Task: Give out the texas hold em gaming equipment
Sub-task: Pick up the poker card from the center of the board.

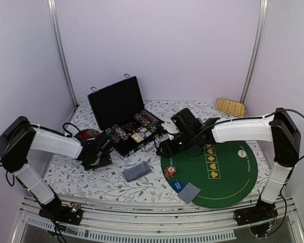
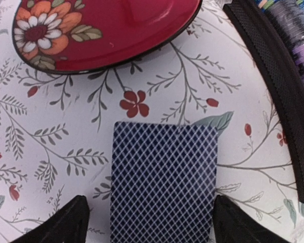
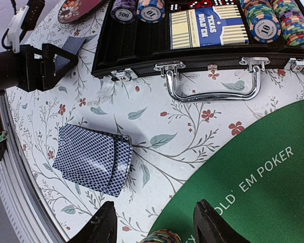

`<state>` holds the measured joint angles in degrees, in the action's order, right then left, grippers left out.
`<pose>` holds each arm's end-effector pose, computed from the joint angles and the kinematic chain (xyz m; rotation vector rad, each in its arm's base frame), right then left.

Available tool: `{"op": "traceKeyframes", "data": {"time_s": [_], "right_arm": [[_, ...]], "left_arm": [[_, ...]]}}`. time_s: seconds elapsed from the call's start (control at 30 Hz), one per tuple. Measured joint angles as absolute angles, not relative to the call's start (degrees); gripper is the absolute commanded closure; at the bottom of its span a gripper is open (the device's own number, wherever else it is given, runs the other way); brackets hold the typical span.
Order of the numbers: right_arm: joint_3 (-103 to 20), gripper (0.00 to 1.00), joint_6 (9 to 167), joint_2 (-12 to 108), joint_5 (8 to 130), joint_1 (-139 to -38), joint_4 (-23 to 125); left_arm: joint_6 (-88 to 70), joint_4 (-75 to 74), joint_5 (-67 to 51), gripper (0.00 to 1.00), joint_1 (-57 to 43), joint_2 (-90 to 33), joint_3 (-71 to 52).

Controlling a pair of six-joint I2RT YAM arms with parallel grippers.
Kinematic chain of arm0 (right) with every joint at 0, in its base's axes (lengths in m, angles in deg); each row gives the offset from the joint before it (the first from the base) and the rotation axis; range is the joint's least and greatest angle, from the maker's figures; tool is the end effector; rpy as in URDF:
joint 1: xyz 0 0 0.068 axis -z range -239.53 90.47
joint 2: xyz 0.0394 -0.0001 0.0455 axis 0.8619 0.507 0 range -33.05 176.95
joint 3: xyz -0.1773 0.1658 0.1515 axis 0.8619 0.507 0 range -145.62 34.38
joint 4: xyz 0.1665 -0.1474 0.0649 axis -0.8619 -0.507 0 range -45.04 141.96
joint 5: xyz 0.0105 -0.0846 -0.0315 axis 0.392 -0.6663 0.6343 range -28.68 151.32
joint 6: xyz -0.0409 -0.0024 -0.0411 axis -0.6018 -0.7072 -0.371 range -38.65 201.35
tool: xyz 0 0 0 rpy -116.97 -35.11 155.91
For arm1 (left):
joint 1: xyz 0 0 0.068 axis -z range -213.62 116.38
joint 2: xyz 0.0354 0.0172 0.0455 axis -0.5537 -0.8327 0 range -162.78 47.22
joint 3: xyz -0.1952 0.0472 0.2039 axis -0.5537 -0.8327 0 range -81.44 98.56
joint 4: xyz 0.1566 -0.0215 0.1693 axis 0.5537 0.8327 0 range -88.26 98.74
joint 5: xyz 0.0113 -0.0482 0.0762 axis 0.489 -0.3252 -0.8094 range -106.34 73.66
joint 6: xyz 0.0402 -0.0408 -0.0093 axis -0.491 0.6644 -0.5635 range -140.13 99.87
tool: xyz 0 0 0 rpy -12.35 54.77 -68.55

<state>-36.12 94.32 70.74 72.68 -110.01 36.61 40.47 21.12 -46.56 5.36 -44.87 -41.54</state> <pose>0.2310 0.2930 0.2304 -0.9050 2.3694 0.7175 0.2019 -0.1364 0.1554 -0.5844 2.4685 0.1276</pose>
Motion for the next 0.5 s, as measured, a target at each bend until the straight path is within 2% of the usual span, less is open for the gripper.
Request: {"op": "traceKeyframes", "data": {"time_s": [0.33,0.5], "right_arm": [[-36.12,0.46,94.15,70.74,72.94,-110.03,36.58],[-36.12,0.46,94.15,70.74,73.05,-110.03,36.61]], "left_arm": [[34.55,17.49,-44.94,0.4,4.59,-45.77,-41.41],[34.5,16.99,-44.85,0.46,4.57,-45.72,-41.41]]}}
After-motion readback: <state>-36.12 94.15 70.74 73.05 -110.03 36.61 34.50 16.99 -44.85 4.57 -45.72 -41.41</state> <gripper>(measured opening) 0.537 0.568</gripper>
